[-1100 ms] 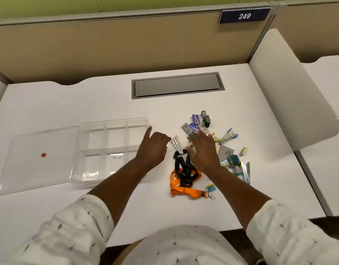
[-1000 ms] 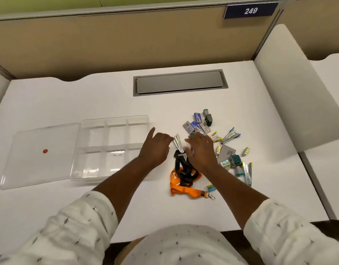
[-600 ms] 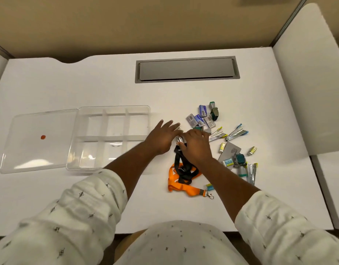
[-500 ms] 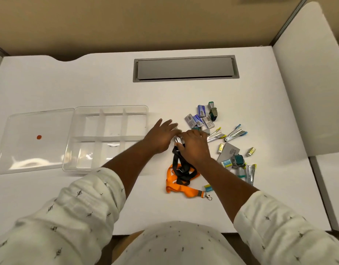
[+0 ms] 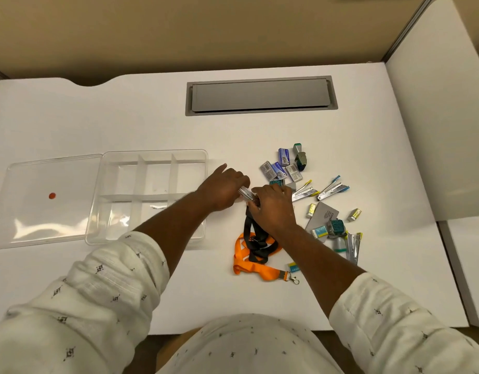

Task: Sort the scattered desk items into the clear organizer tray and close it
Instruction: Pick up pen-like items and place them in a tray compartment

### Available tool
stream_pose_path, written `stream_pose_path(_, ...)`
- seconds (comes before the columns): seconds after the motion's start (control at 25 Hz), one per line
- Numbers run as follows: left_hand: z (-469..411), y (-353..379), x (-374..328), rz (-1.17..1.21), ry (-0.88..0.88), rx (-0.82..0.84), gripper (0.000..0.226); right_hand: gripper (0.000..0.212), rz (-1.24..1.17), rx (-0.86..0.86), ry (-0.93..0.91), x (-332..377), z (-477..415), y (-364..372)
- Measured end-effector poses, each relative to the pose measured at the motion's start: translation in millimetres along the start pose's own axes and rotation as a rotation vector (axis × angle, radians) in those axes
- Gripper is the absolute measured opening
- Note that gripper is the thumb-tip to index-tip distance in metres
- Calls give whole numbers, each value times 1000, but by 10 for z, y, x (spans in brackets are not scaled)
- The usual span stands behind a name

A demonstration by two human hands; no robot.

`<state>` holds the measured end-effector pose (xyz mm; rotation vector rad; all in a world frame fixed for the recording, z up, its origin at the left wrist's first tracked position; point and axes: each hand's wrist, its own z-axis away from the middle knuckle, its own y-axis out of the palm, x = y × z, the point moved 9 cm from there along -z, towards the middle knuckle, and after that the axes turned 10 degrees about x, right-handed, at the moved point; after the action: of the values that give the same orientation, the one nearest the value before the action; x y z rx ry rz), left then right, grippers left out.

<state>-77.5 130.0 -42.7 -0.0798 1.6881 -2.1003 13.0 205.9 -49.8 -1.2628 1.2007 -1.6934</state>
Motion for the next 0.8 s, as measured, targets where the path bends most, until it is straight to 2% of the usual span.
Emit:
stream_pose_path(0.16, 37, -143, -48, 112, 37, -22, 28, 22, -40, -17, 11, 4, -29, -75)
stream_pose_path(0.28, 74, -172, -36, 274, -6, 5, 32, 20, -111, -31, 25, -14, 8, -141)
stream_pose_path(0.36, 100, -208, -3, 525, -94, -32, 42, 19, -166, -87, 39, -64, 68, -234)
stream_pose_path(0.44, 119, -200, 38, 840, -251, -101, 59, 21, -209, -145, 60, -136, 139, -321)
stream_pose_path(0.52, 124, -144, 38, 1072, -420, -179, 66, 22, -223, -187, 72, -173, 203, -379)
stream_pose_path(0.6, 137, -62, -40, 1345, -547, -269, 61, 20, -279, -215, 112, -224, 254, -437)
stream_pose_path(0.68, 121, 43, -216, 1616, -619, -273, 46, 19, -327, -224, 145, -275, 290, -478)
stream_pose_path(0.8, 72, 134, -413, 1686, -642, -189, 29, 27, -396, -204, 141, -326, 333, -508)
